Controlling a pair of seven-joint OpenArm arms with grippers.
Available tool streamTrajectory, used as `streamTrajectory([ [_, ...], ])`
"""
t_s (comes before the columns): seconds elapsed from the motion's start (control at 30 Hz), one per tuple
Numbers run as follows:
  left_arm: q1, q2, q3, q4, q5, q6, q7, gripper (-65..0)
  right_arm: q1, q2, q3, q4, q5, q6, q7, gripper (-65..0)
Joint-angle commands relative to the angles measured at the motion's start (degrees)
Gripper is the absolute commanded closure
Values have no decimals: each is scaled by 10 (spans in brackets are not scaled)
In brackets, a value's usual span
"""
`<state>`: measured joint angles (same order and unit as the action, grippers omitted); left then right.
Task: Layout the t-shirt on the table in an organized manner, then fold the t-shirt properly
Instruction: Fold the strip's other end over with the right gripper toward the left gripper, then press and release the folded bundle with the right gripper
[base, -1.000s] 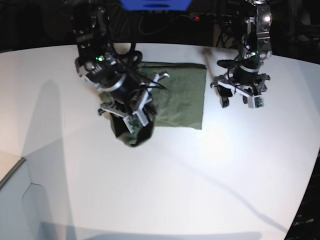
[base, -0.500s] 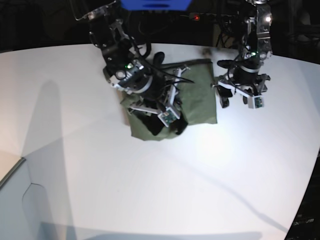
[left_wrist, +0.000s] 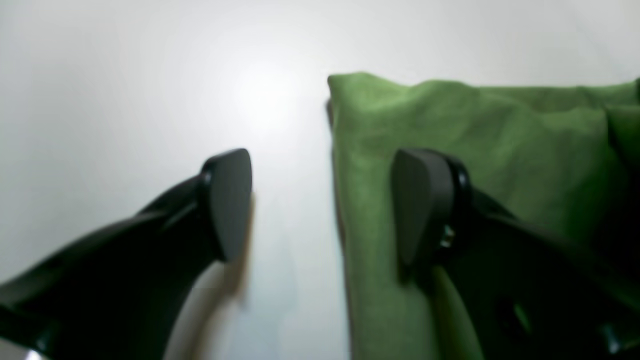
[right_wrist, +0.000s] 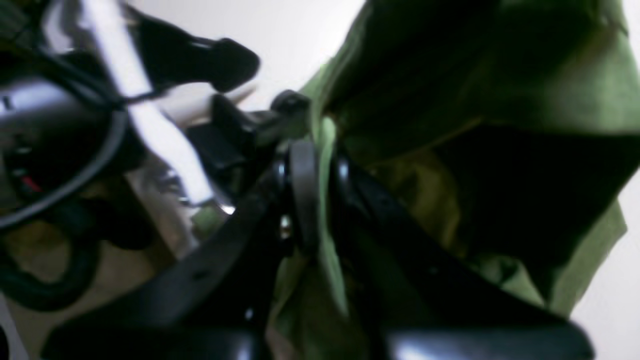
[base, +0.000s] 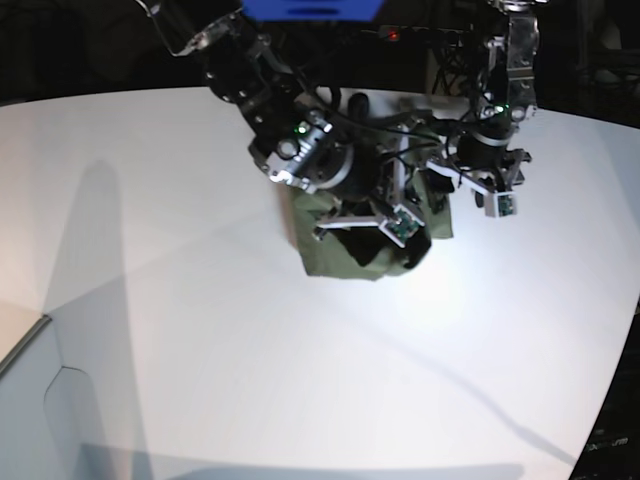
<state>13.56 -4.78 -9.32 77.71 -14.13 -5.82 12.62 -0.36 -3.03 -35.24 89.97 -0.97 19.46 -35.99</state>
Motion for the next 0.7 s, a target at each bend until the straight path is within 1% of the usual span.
streamTrajectory([
  [0.0,0,-3,-3,14,-2,-2,-14,-429,15,-7,1,6,8,-1,15,0],
  [0.1,18,-4,-14,63,-12,-2,-13,-429,17,-11,6,5,8,-1,15,0],
  [0.2,52,-4,-53,115,-52,-2,-13,-429,17,-11,22,5,8,-1,15,0],
  [0.27,71,-4,-82,130,-74,-1,-13,-427,17,-11,31,6,8,-1,15,0],
  [0.37,79,-5,-104,108,-82,-1,-5,-426,16,-11,36,6,8,-1,15,0],
  [0.53,34,-1,-104,28,-86,-1,76,-424,13,-14,32,11,8,-1,15,0],
  [0.57,24,0,-104,22,-86,-1,92,-412,12,-15,32,11,8,-1,15,0],
  [0.6,14,1,-104,16,-86,-1,106,-384,12,-15,31,11,8,-1,15,0],
  [0.67,0,1,-104,10,-87,-1,127,-310,12,-15,31,11,8,-1,15,0],
])
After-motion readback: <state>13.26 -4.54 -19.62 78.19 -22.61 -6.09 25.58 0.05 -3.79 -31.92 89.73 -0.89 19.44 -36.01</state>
